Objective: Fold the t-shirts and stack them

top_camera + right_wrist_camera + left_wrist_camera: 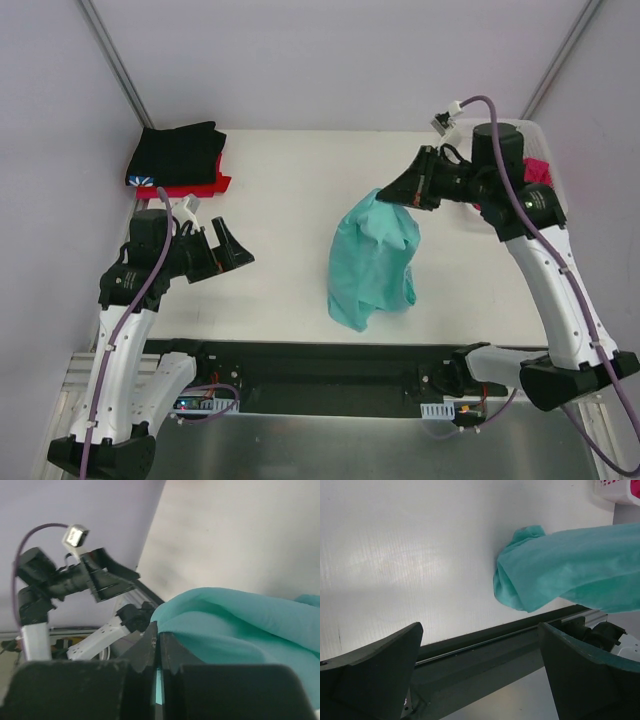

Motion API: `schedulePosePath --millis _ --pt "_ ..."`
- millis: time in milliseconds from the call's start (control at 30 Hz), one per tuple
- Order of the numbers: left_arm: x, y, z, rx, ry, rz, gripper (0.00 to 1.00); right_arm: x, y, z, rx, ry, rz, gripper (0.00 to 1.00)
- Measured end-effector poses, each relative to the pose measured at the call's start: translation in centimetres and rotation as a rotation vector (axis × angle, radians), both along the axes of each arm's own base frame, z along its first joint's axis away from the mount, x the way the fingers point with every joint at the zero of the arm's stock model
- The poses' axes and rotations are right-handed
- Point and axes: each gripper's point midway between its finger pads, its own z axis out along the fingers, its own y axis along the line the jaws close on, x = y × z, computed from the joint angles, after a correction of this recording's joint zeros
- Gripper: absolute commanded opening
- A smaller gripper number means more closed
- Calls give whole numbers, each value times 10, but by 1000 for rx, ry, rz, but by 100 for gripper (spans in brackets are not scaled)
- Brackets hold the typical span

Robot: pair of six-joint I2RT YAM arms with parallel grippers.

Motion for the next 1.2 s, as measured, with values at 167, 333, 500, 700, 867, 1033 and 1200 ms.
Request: schedulePosePath --millis 167,333,500,700,867,1033,1200 --pt "-1 0 2 -2 -10 -1 99 44 4 -49 -154 19 -53 1" --pt "-4 0 2 -4 -22 -3 99 91 -9 -107 -359 27 -131 1" --pt "-12 -3 -14 -10 14 -13 99 118 -29 -137 -529 -12 -189 35" --pt "-16 -7 -21 -13 35 -28 99 148 -53 -157 -703 -51 -265 68" --pt "-17 -9 -24 -18 43 -35 99 150 -66 -153 -750 -80 -315 67" --pt "-17 -11 -30 -22 55 -35 99 130 -79 -157 -798 -104 -340 62" --pt "-18 -15 -39 -25 69 -52 99 94 -84 -203 -931 -65 -282 61"
